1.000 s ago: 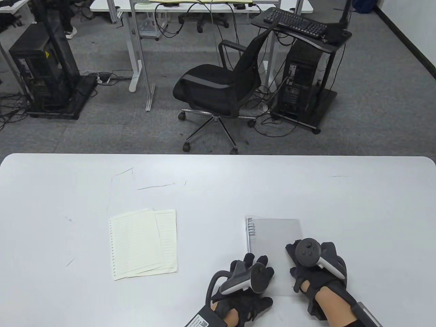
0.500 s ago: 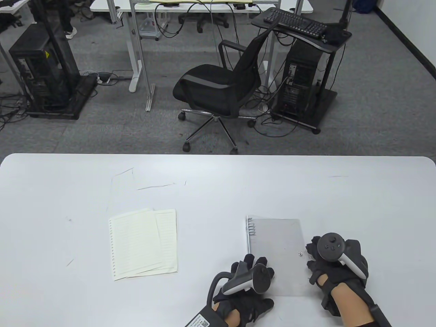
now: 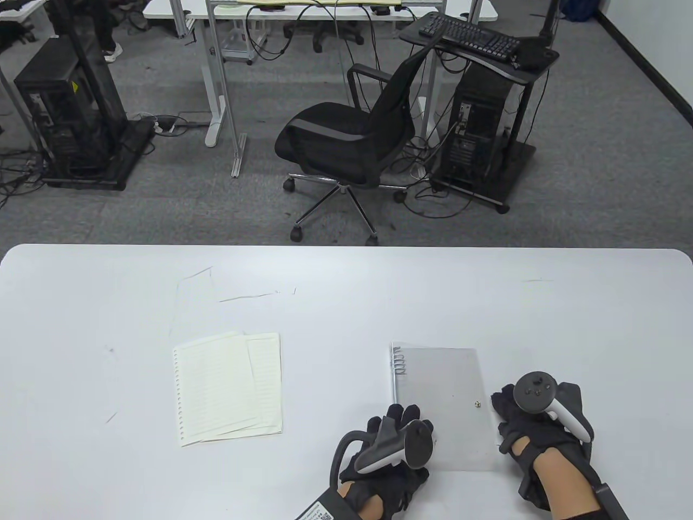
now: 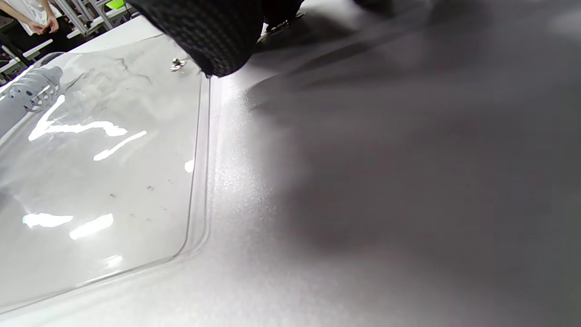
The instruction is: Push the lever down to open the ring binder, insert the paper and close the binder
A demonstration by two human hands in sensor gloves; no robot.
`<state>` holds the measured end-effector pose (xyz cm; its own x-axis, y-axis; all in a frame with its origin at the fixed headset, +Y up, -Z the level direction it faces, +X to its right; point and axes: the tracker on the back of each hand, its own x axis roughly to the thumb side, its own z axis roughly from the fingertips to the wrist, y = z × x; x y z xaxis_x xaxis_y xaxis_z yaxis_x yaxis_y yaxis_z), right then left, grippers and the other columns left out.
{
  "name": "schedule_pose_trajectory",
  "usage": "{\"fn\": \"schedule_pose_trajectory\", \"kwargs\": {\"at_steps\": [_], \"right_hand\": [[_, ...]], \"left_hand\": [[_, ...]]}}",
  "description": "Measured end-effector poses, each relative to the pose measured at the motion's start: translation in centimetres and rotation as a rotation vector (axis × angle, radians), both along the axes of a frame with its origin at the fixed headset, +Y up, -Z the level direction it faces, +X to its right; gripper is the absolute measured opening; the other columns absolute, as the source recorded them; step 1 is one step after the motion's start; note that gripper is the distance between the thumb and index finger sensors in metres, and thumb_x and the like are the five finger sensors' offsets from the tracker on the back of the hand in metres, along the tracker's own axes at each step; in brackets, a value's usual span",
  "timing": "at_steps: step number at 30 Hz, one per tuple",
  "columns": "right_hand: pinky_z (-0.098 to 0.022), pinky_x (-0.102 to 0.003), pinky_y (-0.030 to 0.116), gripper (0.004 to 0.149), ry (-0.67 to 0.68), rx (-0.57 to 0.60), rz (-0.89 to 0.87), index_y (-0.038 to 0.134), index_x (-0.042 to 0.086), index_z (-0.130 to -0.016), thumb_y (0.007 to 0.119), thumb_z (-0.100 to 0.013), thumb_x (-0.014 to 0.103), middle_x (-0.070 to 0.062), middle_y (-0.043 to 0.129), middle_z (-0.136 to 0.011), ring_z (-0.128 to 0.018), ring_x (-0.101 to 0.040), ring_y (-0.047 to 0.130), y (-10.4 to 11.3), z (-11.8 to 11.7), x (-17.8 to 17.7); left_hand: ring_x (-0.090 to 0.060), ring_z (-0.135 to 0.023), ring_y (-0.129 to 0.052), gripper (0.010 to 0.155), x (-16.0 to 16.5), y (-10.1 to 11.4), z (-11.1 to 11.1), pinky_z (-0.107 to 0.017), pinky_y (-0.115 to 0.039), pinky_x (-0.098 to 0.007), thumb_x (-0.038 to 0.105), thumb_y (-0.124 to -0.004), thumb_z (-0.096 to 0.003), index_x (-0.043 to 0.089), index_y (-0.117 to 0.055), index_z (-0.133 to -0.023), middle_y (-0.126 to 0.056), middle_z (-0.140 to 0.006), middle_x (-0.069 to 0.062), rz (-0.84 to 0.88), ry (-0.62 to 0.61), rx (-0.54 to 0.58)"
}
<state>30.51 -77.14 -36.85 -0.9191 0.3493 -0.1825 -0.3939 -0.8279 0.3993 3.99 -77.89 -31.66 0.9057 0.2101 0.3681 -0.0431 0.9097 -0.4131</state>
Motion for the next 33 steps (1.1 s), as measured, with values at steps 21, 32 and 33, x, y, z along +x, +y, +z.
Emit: {"fn": "schedule_pose_trajectory", "kwargs": {"at_steps": [21, 32, 33], "right_hand": [[-0.068, -0.074, 0.023, 0.086, 0.040, -0.072, 0.076, 0.027, 0.018, -0.109, 0.081, -0.048, 0.046, -0.010, 0.008, -0.119, -0.102, -0.052, 0.007, -0.9, 0.4, -2.2], [-0.067, -0.075, 0.022, 0.086, 0.052, -0.082, 0.079, 0.025, 0.019, -0.109, 0.080, -0.048, 0.046, -0.011, 0.005, -0.119, -0.102, -0.052, 0.006, -0.8, 0.4, -2.2], [-0.067, -0.075, 0.022, 0.086, 0.053, -0.083, 0.080, 0.025, 0.019, -0.109, 0.080, -0.048, 0.046, -0.011, 0.005, -0.119, -0.102, -0.052, 0.006, -0.8, 0.4, -2.2]], "left_hand": [[-0.030, -0.090, 0.034, 0.090, -5.8, 8.1, 1.8, -0.067, 0.005, -0.063, 0.030, -0.075, -0.0560, 0.057, 0.004, -0.091, 0.033, -0.093, 0.017, 0.113, 0.201, 0.536], [-0.026, -0.111, -0.007, 0.070, -8.2, 2.8, -2.6, -0.075, -0.019, -0.056, 0.026, -0.084, -0.0498, 0.045, -0.046, -0.105, -0.022, -0.121, 0.014, -0.356, 0.244, 0.083], [-0.027, -0.112, -0.013, 0.068, -8.6, 2.5, -2.9, -0.076, -0.022, -0.055, 0.029, -0.085, -0.0502, 0.044, -0.048, -0.105, -0.024, -0.121, 0.013, -0.353, 0.256, 0.048]]}}
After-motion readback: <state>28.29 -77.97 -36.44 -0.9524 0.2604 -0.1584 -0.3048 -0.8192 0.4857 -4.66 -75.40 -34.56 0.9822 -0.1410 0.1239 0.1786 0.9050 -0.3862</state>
